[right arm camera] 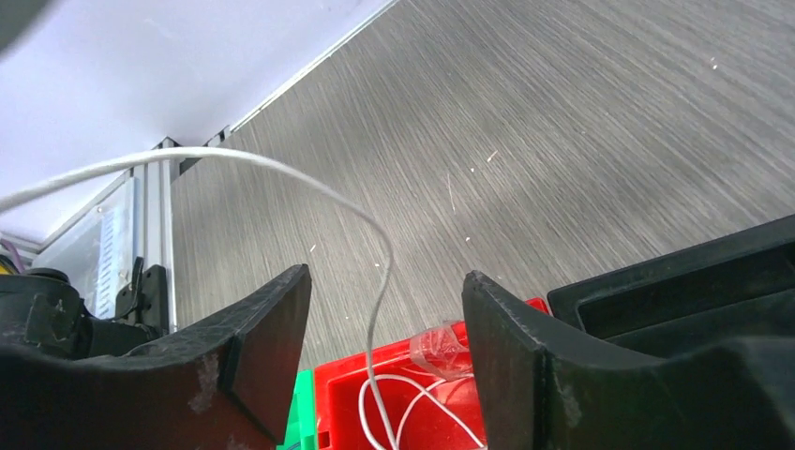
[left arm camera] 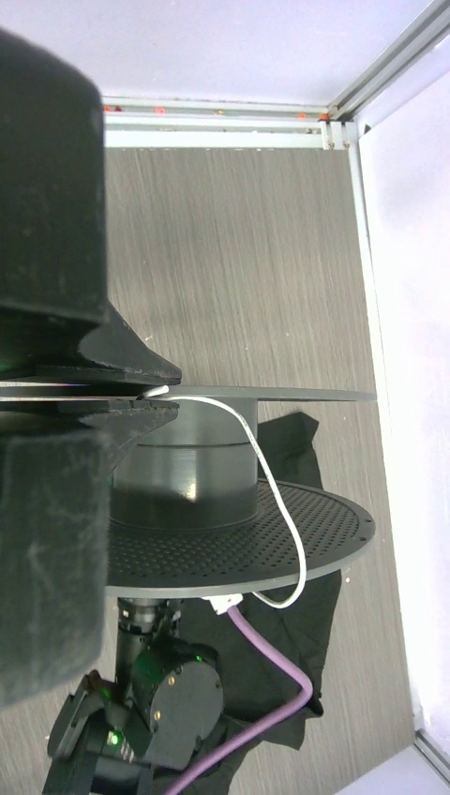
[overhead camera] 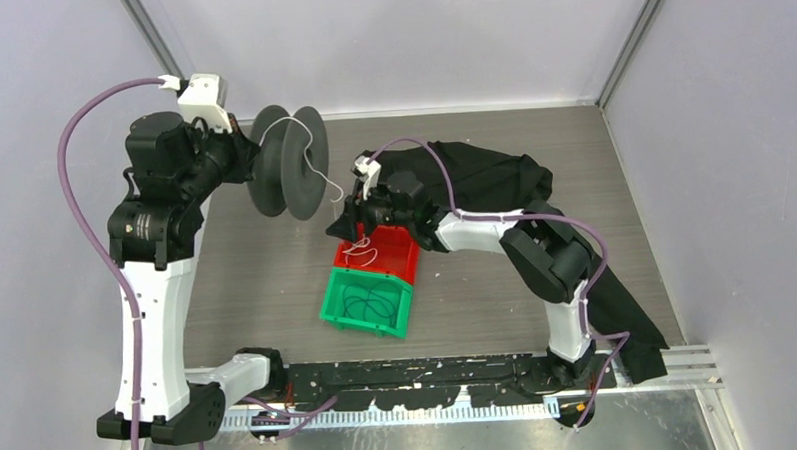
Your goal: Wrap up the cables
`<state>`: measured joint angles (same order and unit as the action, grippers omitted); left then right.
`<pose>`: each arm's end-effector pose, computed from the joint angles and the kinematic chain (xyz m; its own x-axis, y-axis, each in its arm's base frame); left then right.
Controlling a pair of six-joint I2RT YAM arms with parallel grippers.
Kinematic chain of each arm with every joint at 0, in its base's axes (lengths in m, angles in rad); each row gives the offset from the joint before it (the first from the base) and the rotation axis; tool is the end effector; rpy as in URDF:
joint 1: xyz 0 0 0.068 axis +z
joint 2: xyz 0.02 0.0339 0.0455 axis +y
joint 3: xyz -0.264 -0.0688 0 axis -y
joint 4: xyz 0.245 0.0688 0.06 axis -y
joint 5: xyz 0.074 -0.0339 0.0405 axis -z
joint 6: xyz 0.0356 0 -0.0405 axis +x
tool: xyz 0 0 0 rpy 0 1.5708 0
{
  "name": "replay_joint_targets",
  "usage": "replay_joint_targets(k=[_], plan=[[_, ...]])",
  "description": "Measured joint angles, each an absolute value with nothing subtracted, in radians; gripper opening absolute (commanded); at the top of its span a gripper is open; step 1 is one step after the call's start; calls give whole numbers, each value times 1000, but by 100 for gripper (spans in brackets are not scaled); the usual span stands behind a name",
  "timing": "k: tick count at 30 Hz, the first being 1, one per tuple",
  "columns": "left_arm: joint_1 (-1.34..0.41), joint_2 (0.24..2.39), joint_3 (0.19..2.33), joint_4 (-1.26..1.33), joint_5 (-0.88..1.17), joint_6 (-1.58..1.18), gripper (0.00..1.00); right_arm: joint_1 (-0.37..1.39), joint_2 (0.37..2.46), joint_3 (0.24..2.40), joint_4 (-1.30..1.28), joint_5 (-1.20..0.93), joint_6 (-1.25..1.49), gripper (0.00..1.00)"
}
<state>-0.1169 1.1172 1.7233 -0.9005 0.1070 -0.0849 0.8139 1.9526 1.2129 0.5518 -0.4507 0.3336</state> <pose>0.1745 -0.0243 0.5079 -0.3056 -0.0490 -0.9509 0.1922 0.9749 -0.1120 0.2936 0.3334 0.2179 -0.4317 -0.0278 -0.9016 -0.8539 0.3345 0.3986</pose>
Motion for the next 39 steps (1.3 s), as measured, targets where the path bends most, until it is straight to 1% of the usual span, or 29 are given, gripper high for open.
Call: replay_joint_targets(k=[1,3,5,6,10,15,18,20,24,26,29,33,36,38,39], plan=[[-117,1117,1726,-901,109,-91,0,814,1963,1213,556,-450,340,51],[-117,1117,1730,-904,110,-99,0,815,1980,1213,575,-447,354,25],[-117,1117,1734,-905,113,-104,0,815,1988,1213,585,-441,373,3],[-117,1117,1736,-905,114,-106,0,814,1988,1213,589,-436,374,1],[-117,1116,1739,-911,106,-113,0,809,1958,1188,598,-389,391,1],[-117,1111,1739,-915,71,-116,0,786,1763,1117,494,-304,327,1],[-117,1105,1739,-915,43,-113,0,773,1617,1152,412,-285,266,1],[-117,1100,1739,-915,18,-105,0,771,1523,1213,378,-285,233,0],[-117,1093,1739,-915,-19,-93,0,773,1388,1277,376,-290,194,0],[-117,1091,1739,-915,-29,-93,0,773,1355,1286,381,-294,179,0],[-117,1090,1739,-915,-34,-93,0,773,1378,1288,366,-295,159,0],[-117,1090,1739,-915,-38,-93,0,773,1513,1282,282,-317,162,1],[-117,1092,1744,-918,-43,-95,0,773,1618,1256,189,-326,181,5],[-117,1100,1768,-925,-43,-98,0,773,1661,1242,132,-327,193,11],[-117,1105,1786,-928,-41,-100,0,773,1673,1238,109,-327,199,12]])
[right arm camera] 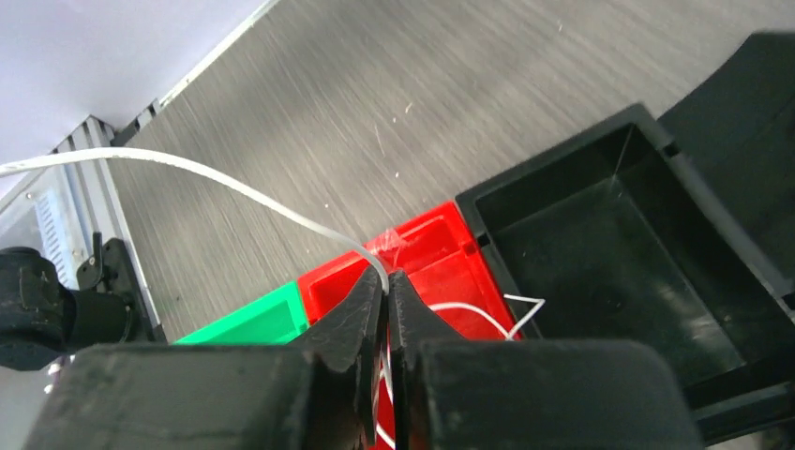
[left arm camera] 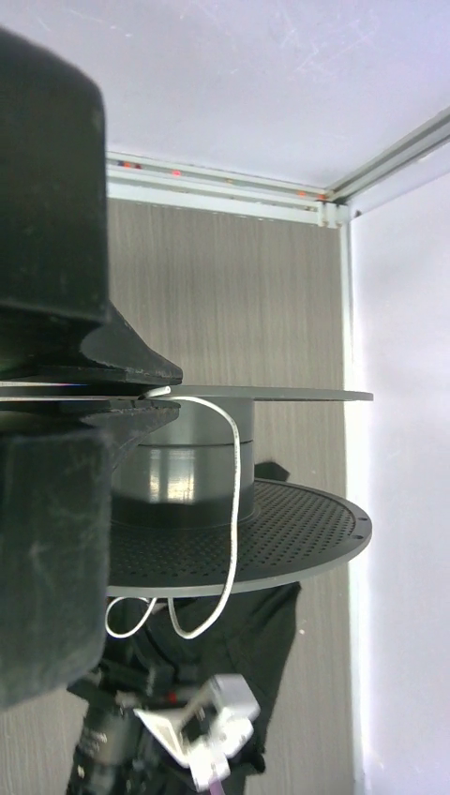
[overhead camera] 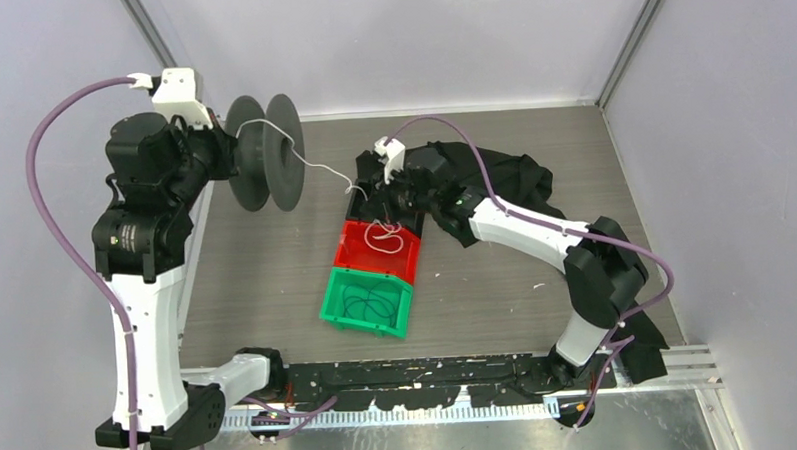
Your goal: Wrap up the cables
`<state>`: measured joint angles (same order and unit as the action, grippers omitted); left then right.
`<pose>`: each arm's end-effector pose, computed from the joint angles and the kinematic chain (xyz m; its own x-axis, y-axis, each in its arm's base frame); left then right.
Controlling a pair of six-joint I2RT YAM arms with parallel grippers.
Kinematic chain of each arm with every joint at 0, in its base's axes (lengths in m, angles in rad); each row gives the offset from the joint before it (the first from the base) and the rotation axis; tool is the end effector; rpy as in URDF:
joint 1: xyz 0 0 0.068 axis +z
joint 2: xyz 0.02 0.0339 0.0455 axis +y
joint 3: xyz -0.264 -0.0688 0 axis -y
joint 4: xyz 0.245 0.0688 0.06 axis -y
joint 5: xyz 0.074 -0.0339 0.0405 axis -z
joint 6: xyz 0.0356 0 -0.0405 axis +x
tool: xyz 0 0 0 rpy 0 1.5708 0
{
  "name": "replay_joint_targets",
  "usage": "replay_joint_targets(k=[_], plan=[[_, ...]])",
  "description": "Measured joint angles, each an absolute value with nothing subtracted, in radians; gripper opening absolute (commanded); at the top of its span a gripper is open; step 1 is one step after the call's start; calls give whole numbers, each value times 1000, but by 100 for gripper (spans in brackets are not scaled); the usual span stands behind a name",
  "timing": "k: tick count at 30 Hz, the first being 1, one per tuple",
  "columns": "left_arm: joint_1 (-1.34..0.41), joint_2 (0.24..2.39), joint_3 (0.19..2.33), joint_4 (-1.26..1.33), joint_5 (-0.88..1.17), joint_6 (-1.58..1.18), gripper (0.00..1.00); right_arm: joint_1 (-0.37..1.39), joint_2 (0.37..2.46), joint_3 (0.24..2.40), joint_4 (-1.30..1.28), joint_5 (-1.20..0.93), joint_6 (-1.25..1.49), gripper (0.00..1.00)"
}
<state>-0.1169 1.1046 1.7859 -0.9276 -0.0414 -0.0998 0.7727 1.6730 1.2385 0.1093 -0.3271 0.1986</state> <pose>0.1592 -0.0172 0.5235 -0.2486 -0.0710 -0.9660 0.0522 0.9949 -0.0866 0.2759 0.2850 0.2930 -0.3977 -0.1268 -0.9087 -0.8166 0.5004 0.2876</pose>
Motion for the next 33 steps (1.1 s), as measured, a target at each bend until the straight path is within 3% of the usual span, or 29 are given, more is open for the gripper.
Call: replay_joint_targets(k=[8,11,21,25,28,33], plan=[[-117,1092,1869,-925,9,-133,0,773,1711,1243,57,-327,265,36],[-117,1085,1880,-925,23,-141,0,773,1733,1245,34,-322,282,40],[-117,1086,1955,-926,23,-146,0,773,1744,1244,-29,-265,291,40],[-117,1086,1993,-926,20,-145,0,773,1748,1243,-31,-248,292,29],[-117,1086,2012,-926,19,-141,0,770,1763,1243,-26,-242,298,27],[-117,1085,2016,-926,19,-136,0,762,1781,1243,-23,-244,310,42]])
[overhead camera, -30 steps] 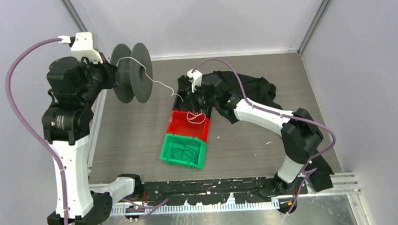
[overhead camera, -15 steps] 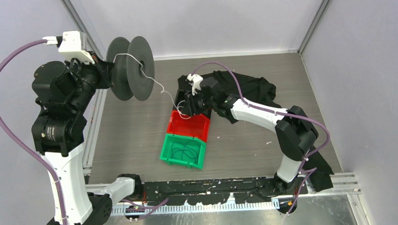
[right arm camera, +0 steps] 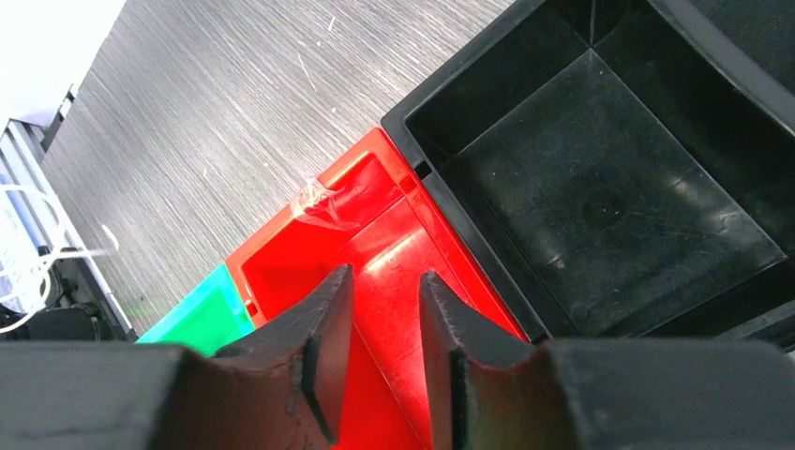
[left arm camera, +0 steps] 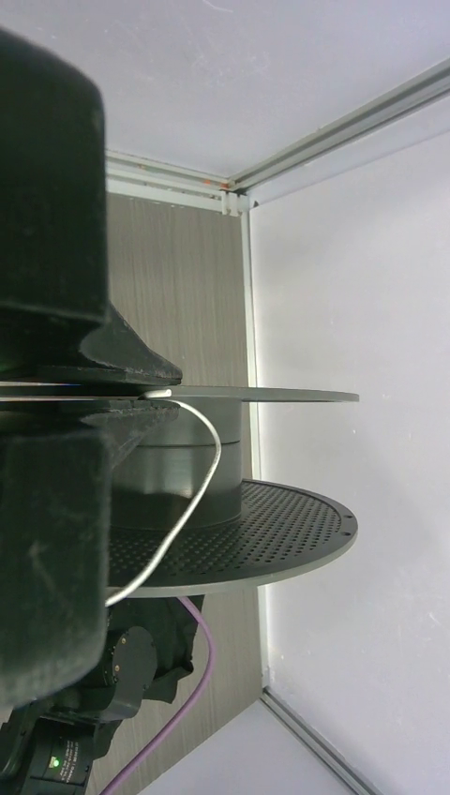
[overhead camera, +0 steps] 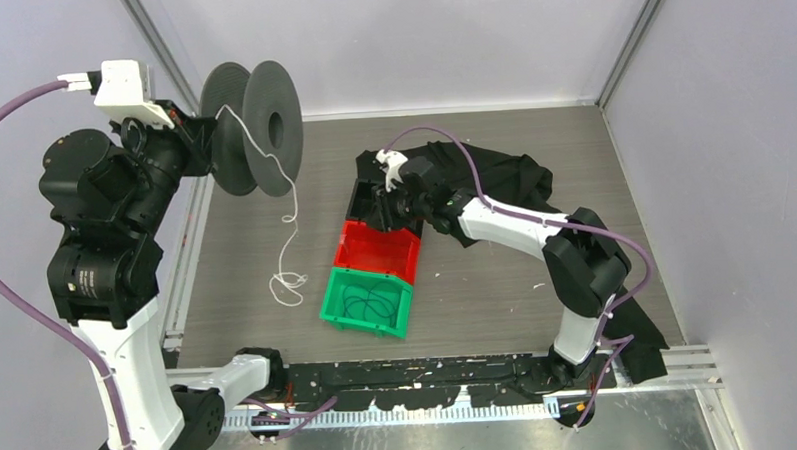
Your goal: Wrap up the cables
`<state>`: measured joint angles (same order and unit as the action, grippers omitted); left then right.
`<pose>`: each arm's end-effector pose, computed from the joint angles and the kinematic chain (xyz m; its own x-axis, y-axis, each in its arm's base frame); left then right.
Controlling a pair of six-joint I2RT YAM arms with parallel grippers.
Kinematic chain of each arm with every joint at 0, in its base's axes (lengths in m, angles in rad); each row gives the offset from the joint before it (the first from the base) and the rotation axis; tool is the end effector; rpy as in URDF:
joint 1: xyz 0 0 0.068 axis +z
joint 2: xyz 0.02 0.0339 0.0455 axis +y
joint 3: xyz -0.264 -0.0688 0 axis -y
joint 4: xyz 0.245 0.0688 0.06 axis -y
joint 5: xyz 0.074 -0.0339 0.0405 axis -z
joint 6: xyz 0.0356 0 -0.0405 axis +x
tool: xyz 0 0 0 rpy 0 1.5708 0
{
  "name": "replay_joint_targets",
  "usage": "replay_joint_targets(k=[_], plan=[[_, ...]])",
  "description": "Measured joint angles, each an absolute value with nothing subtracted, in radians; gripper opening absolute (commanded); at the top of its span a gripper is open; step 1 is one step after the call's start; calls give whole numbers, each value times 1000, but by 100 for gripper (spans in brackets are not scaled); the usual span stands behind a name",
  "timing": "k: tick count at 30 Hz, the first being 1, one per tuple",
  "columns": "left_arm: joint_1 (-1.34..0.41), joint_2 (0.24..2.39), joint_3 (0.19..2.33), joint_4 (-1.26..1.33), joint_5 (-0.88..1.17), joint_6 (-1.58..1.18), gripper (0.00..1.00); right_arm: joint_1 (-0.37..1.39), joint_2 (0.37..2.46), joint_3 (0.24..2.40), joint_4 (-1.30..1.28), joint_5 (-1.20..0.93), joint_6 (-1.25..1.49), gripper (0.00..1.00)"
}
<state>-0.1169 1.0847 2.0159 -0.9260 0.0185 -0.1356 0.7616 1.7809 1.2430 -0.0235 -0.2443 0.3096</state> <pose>0.1036 -0.0128 0.5799 -0.0131 -0.1345 -0.9908 0.1344 0.9817 -0.1351 0.2894 0.2878 0.2399 -0.6161 -0.1790 -0.7670 -0.6615 0.6462 0.3806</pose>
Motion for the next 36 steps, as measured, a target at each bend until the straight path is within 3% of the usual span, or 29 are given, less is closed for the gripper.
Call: replay_joint_targets(k=[5,14,27,36], plan=[[-117,1085,2016,-926,23,-132,0,749,1780,1243,-17,-261,339,53],[-117,1089,2016,-911,91,-167,0,724,1703,1213,3,-319,478,62],[-117,1146,2015,-797,203,-239,0,735,1697,1206,67,-418,598,68],[-117,1148,2015,-781,207,-255,1,836,1751,1224,20,-522,547,69]])
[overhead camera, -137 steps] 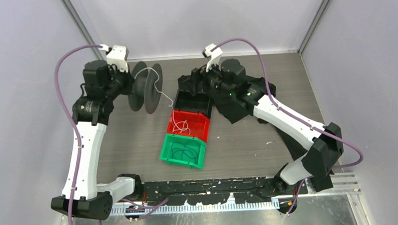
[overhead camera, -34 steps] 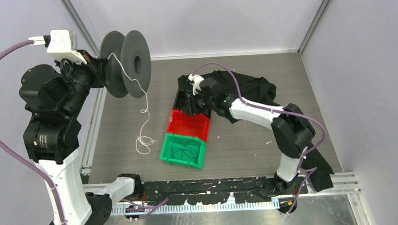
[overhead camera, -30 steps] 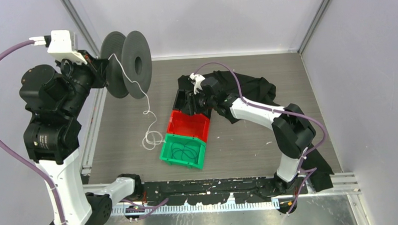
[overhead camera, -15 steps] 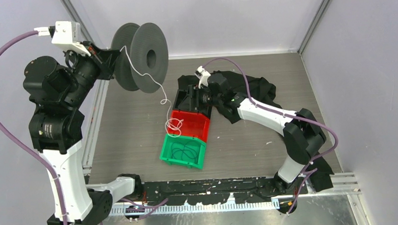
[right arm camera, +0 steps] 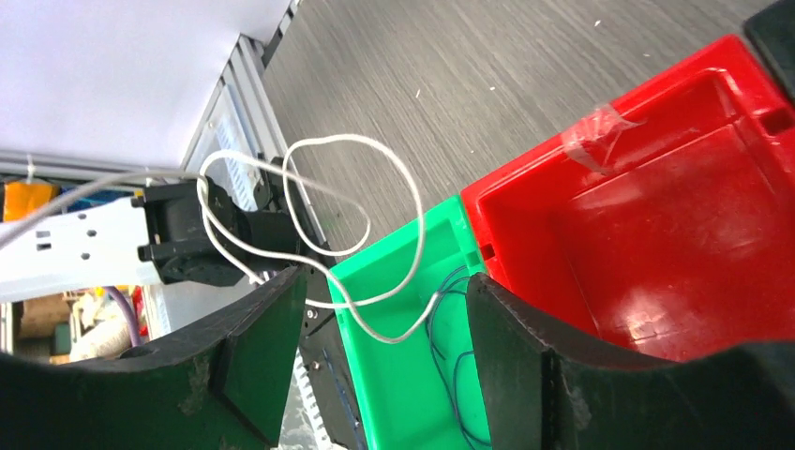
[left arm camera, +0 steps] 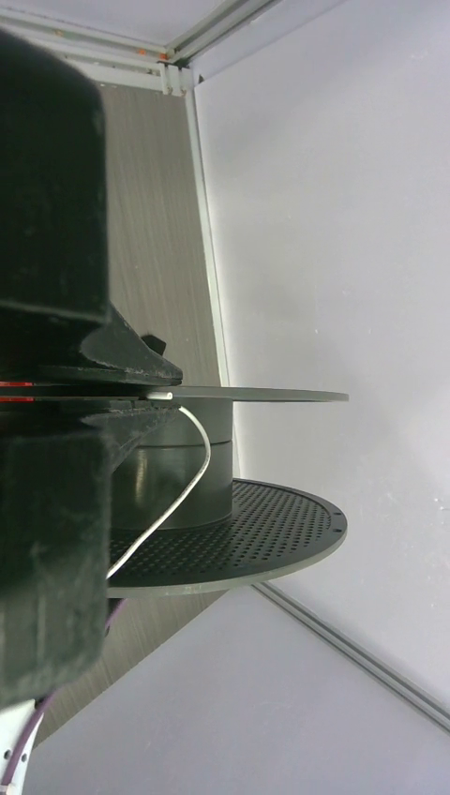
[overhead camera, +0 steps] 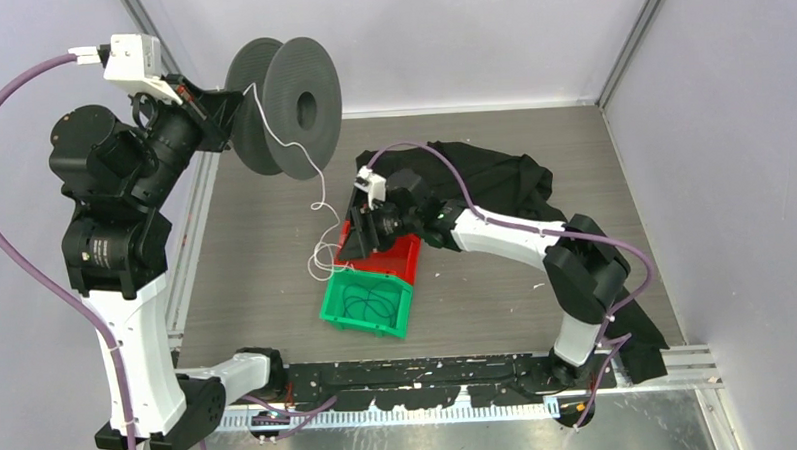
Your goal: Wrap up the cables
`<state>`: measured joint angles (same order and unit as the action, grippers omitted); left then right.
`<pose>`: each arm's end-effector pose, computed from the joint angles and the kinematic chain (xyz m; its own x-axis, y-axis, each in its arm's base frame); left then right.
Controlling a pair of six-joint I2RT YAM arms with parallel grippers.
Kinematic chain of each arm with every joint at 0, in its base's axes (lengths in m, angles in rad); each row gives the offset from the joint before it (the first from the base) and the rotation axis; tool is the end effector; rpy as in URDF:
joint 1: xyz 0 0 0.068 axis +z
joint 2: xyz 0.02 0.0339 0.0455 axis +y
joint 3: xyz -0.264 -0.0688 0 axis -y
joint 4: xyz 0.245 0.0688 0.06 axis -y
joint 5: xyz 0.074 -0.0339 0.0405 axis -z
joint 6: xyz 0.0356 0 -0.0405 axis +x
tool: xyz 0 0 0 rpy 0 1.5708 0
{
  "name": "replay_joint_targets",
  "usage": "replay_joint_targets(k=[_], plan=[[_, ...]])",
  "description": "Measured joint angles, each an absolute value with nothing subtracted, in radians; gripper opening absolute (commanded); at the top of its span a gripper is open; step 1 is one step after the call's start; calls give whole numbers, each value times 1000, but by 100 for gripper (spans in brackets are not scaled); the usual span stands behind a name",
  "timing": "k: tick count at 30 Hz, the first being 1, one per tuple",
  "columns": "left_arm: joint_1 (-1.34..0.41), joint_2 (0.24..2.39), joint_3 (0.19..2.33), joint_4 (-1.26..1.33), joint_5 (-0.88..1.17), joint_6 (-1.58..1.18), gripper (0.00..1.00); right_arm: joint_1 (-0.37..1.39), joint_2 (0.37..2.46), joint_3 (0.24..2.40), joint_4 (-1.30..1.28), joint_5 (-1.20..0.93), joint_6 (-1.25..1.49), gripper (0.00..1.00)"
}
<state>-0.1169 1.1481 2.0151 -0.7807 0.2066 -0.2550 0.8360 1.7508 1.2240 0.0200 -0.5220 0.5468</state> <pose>0.1312 -0.0228 0.5893 0.0028 -0.2489 -0.9685 0.3285 0.9150 -0.2342 0.2556 0.3093 0.2510 -0.7643 -0.1736 -0.6210 -0.6298 0.4074 0.6613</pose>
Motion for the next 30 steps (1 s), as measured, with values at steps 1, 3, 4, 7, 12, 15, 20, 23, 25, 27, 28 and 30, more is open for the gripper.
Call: replay_joint_targets(k=[1,3,4,7,12,15,20,23,25,27,28,30], plan=[[-117,1148,2015,-779,207,-255,1,846,1757,1228,17,-530,542,69],[-117,1148,2015,-774,207,-255,1,857,1772,1239,10,-534,527,69],[-117,1147,2015,-774,208,-256,1,859,1778,1244,4,-533,522,69],[-117,1147,2015,-774,211,-258,1,863,1797,1259,-15,-520,512,69],[-117,1144,2015,-773,217,-260,0,864,1821,1267,-6,-477,530,69],[-117,1139,2015,-773,222,-260,1,864,1824,1267,14,-454,553,68],[-117,1127,2015,-773,228,-263,0,866,1846,1293,-3,-392,558,65],[-117,1121,2022,-770,229,-266,0,876,1899,1374,-97,-321,521,64],[-117,1122,2044,-770,229,-270,0,883,1922,1412,-146,-276,490,61],[-117,1122,2071,-767,228,-274,1,889,1927,1431,-198,-232,456,59],[-117,1121,2089,-767,227,-278,0,890,1927,1438,-221,-212,441,59],[-117,1121,2127,-763,224,-281,1,893,1927,1454,-266,-167,411,58]])
